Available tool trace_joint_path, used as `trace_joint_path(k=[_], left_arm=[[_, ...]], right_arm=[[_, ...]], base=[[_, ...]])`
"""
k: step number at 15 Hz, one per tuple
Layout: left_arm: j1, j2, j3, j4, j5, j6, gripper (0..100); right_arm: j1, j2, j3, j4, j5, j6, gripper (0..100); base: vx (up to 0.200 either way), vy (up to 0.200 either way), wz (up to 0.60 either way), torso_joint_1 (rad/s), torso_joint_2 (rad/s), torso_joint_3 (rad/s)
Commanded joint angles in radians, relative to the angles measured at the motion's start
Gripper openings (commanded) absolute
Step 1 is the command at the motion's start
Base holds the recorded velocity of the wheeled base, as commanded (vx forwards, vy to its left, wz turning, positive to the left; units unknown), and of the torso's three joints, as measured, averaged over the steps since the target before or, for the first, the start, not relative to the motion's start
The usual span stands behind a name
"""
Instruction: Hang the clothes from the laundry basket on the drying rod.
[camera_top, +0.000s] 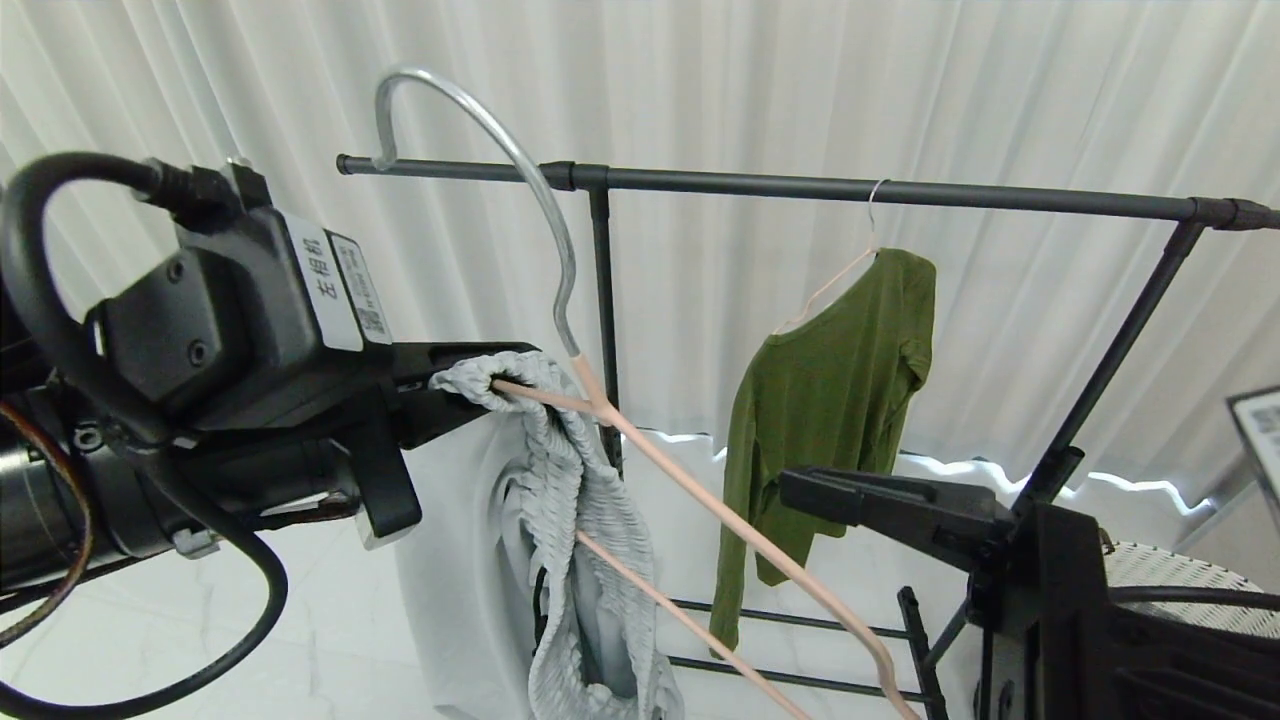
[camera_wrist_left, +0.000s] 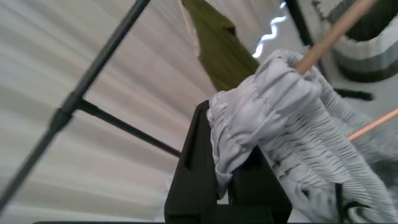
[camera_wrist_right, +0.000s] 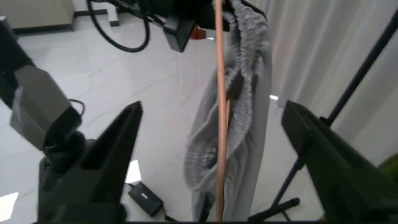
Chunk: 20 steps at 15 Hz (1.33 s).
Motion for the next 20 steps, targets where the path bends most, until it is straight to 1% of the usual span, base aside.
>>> trace_joint_path(k=[1,2,3,5,6,7,8,9,10,11,13,15,18,19,20], left_arm=[[0.023,0.004,0.037,-0.026,0.02,0.032,0],[0.063,0.009,0.069,-0.058,0.065,0.066,0],[0.072,0.012,0.08,-0.06,0.104,0.066,0],[0.07,0.02,0.104,-0.06,0.221,0.052,0],[0.07,0.023,0.115,-0.06,0.249,0.029,0],[0.07,0.033,0.126,-0.06,0.295,-0.063,0],[0.067,0.047,0.124,-0.06,0.335,-0.12,0],[0.058,0.07,0.104,-0.06,0.431,-0.221,0],[0.057,0.089,0.077,-0.06,0.473,-0.301,0],[0.057,0.098,0.05,-0.06,0.496,-0.359,0],[0.057,0.11,0.008,-0.06,0.516,-0.414,0],[0.057,0.11,-0.015,-0.06,0.514,-0.449,0],[0.055,0.109,-0.039,-0.06,0.511,-0.482,0],[0.055,0.107,-0.051,-0.06,0.511,-0.494,0],[0.052,0.105,-0.057,-0.06,0.509,-0.5,0]], right_arm=[[-0.057,0.007,0.001,0.0,-0.013,-0.016,100],[-0.13,0.007,0.001,0.0,-0.015,-0.053,100],[-0.176,0.008,0.001,0.0,-0.015,-0.073,100],[-0.247,0.008,0.001,0.024,-0.016,-0.092,100],[-0.258,0.008,0.001,0.043,-0.016,-0.095,100],[-0.267,0.007,0.0,0.072,-0.019,-0.096,100],[-0.27,0.008,0.001,0.083,-0.022,-0.095,100],[-0.27,0.013,0.003,0.1,-0.05,-0.095,100],[-0.27,0.025,0.003,0.109,-0.059,-0.092,100],[-0.27,0.036,0.003,0.11,-0.061,-0.089,100],[-0.27,0.076,0.001,0.112,-0.061,-0.082,100],[-0.264,0.136,-0.008,0.109,-0.059,-0.042,100],[-0.241,0.226,-0.057,0.106,-0.062,0.014,100],[-0.229,0.272,-0.091,0.106,-0.064,0.042,100],[-0.229,0.292,-0.109,0.106,-0.064,0.053,100]], base=[[0.0,0.0,0.0,0.0,0.0,0.0],[0.0,0.0,0.0,0.0,0.0,0.0],[0.0,0.0,0.0,0.0,0.0,0.0],[0.0,0.0,0.0,0.0,0.0,0.0],[0.0,0.0,0.0,0.0,0.0,0.0],[0.0,0.0,0.0,0.0,0.0,0.0],[0.0,0.0,0.0,0.0,0.0,0.0],[0.0,0.0,0.0,0.0,0.0,0.0],[0.0,0.0,0.0,0.0,0.0,0.0],[0.0,0.0,0.0,0.0,0.0,0.0],[0.0,0.0,0.0,0.0,0.0,0.0],[0.0,0.0,0.0,0.0,0.0,0.0],[0.0,0.0,0.0,0.0,0.0,0.0],[0.0,0.0,0.0,0.0,0.0,0.0],[0.0,0.0,0.0,0.0,0.0,0.0]])
